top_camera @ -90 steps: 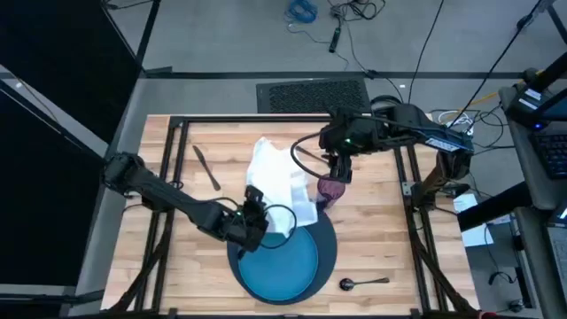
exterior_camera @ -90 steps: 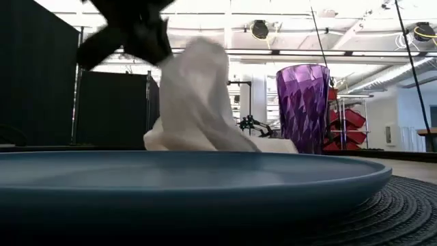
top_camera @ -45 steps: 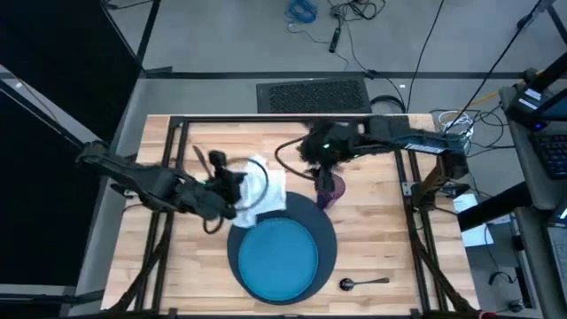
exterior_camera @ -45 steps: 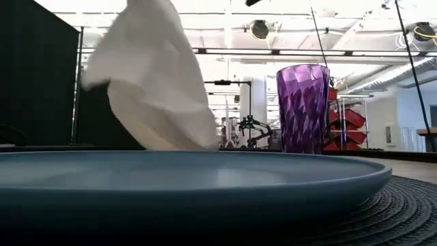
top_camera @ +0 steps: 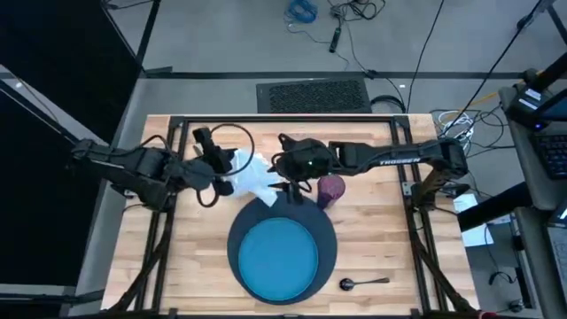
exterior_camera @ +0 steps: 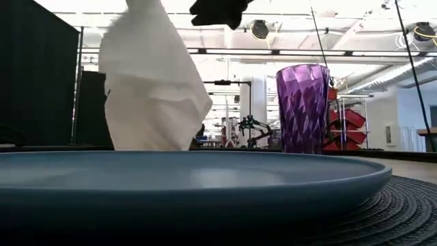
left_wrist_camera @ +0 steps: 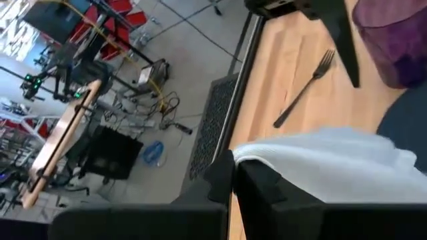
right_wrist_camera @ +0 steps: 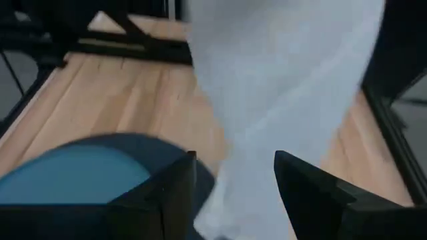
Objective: Set table place
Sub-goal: Fold the white napkin
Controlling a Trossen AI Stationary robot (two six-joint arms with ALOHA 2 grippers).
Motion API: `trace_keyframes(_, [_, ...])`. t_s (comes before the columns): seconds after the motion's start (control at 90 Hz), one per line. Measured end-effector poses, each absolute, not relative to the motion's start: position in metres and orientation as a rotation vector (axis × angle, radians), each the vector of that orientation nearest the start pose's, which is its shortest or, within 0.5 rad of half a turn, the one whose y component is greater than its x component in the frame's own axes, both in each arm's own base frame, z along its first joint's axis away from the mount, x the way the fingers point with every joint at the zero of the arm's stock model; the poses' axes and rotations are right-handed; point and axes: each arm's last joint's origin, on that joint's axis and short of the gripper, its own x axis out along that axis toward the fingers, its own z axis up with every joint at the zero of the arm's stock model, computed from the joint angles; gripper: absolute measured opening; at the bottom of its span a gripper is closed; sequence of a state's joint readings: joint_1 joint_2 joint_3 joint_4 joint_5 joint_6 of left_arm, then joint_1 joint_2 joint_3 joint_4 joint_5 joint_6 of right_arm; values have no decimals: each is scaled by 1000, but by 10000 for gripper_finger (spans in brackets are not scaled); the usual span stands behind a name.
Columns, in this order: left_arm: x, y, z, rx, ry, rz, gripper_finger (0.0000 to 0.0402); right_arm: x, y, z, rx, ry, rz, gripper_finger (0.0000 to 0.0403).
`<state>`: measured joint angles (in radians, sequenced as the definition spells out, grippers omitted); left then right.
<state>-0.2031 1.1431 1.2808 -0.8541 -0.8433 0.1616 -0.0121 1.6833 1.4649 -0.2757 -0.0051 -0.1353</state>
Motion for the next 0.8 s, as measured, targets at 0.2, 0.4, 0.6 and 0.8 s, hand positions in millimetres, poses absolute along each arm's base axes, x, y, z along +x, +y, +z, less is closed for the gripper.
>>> trace_keyframes(0.2, [213, -12, 381, 485, 680, 587, 0, 387, -3, 316, -167, 500, -15, 187])
trace_keyframes(0.4, [219, 2, 389, 390, 575, 693, 0, 393, 3, 317, -117, 430, -26, 187])
trace_keyframes(0.6, [225, 15, 407, 296, 414, 787, 0, 406, 14, 295, -336, 496, -209, 187])
trace_keyframes(0.8, [221, 18, 427, 259, 330, 842, 0, 416, 23, 281, -615, 551, -416, 187])
